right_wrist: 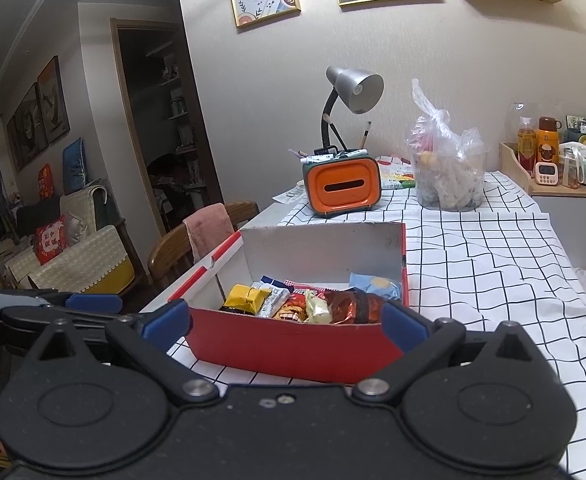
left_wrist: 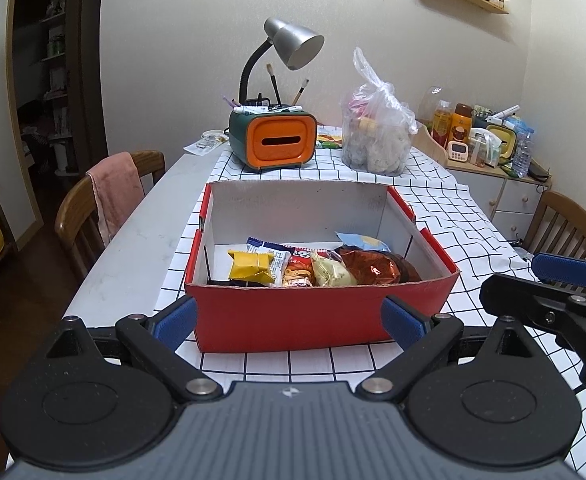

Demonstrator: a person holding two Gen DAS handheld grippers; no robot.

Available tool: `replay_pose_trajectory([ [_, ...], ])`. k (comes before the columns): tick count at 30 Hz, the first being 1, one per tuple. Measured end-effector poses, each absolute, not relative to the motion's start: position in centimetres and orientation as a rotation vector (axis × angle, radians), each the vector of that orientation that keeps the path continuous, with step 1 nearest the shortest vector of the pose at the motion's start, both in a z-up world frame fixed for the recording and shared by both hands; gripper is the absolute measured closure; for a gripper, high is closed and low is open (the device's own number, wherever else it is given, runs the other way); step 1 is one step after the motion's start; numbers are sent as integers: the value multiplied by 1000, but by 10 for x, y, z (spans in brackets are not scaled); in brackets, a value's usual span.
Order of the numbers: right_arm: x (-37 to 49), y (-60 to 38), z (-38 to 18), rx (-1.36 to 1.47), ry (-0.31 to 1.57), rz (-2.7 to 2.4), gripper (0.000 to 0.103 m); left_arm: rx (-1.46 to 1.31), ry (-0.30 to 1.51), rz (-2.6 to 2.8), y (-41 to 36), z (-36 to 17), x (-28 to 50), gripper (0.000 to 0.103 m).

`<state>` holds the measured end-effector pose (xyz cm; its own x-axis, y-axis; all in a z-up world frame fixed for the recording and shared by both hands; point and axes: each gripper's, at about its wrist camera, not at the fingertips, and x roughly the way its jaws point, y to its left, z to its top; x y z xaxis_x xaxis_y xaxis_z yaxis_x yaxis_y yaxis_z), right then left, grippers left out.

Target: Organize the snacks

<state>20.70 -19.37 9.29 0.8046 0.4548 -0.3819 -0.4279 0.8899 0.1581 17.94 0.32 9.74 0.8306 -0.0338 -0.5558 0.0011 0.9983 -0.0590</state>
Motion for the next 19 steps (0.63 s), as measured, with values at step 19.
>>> replay_pose_trajectory([
  [19,189,-194,93,64,423,475,0,-42,562,-30,-1,102,156,4],
])
